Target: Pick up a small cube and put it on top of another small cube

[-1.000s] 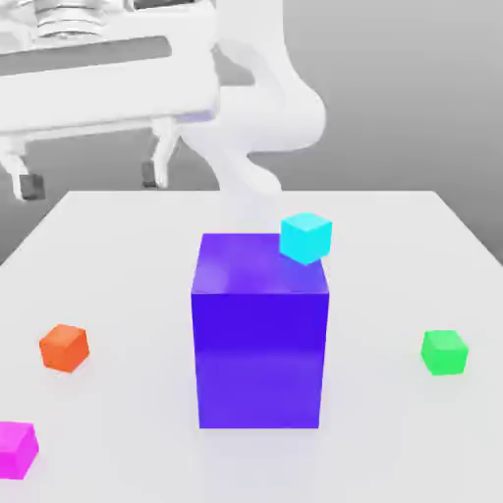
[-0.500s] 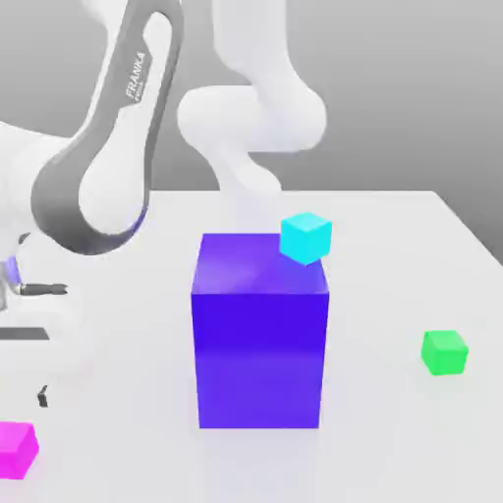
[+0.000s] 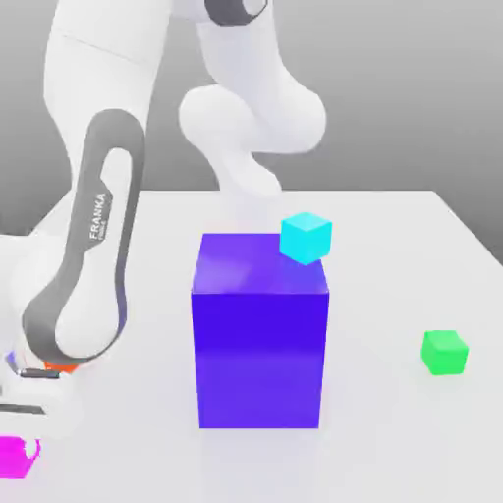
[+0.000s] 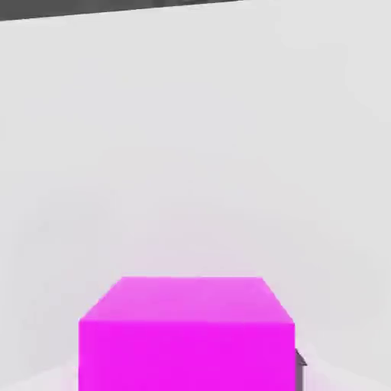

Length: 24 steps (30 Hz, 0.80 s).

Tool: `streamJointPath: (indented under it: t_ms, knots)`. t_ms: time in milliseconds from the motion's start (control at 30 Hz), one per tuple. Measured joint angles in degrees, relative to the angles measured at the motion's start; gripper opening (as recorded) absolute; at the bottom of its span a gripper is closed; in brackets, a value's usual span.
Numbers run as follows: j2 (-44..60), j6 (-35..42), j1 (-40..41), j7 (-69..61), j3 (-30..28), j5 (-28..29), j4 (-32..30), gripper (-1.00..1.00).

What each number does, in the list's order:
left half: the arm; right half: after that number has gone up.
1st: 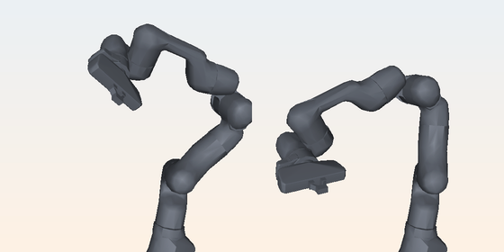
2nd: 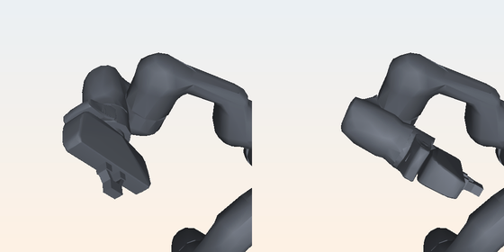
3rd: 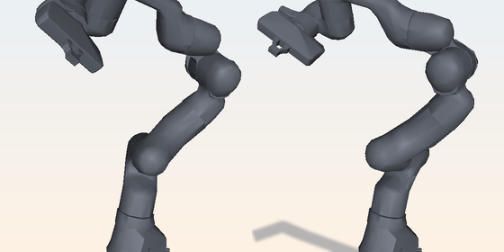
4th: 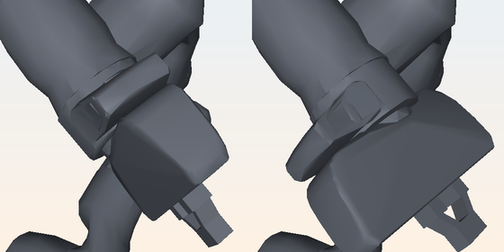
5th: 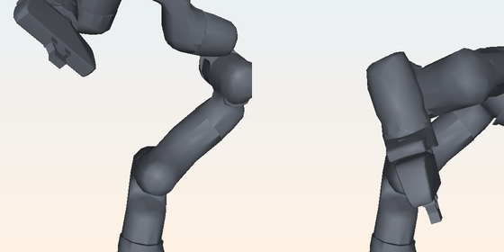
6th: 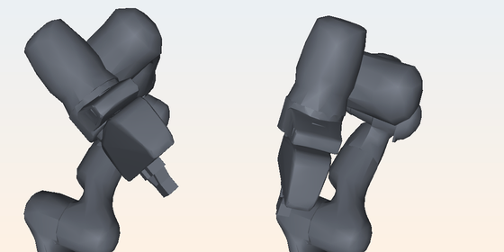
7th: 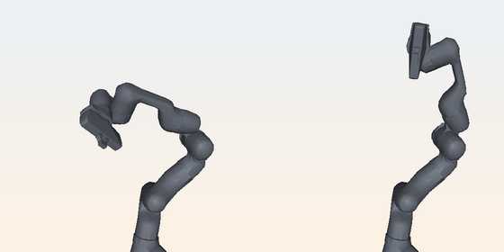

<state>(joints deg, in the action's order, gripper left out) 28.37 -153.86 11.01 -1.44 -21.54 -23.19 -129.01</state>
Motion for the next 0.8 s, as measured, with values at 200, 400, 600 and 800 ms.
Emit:
streamJointPath:
  t_ms: [200, 400, 600, 800]
  knots:
    - [-8.5, 3.5, -9.0, 4.9, 1.6, 5.2, -5.3, -1.0]
    - [-14.8, 2.8, -19.3, 8.7, 8.1, 8.5, -12.1, -1.0]
    - [-22.7, 1.5, -30.3, 13.5, 16.4, 13.0, -20.3, -1.0]
    - [-29.8, -1.3, -56.1, 22.9, 28.2, 21.0, -27.9, -1.0]
